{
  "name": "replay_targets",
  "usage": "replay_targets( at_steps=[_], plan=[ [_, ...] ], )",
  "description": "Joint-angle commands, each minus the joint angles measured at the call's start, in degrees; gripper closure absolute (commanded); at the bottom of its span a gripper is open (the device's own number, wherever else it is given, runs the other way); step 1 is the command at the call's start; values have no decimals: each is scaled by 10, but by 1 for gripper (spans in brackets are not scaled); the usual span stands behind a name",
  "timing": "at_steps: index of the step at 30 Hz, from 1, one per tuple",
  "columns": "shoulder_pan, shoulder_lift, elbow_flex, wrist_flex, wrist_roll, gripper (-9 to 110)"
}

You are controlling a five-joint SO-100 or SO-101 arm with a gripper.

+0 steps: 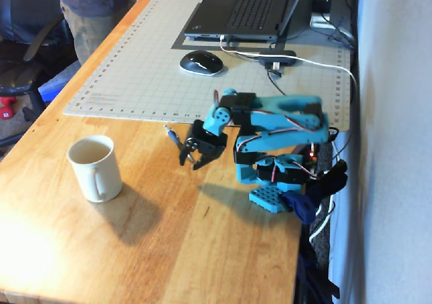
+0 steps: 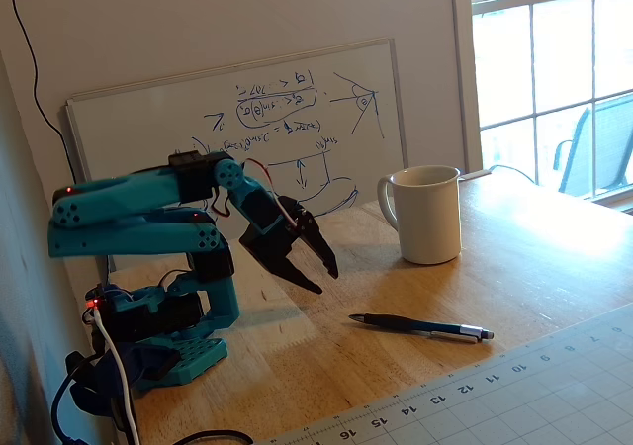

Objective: Grasp a pen and put it in a mug.

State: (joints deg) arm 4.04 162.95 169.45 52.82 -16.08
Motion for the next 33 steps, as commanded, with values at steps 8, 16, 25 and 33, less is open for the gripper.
replay_targets(
  at_steps=[8, 16, 25, 33],
  plan=[
    [55, -168, -178, -31, -380, 92],
    [164, -301, -285, -32, -677, 92],
    [221, -509, -403, -32, -818, 91],
    [240, -604, -477, -33, -813, 91]
  ],
)
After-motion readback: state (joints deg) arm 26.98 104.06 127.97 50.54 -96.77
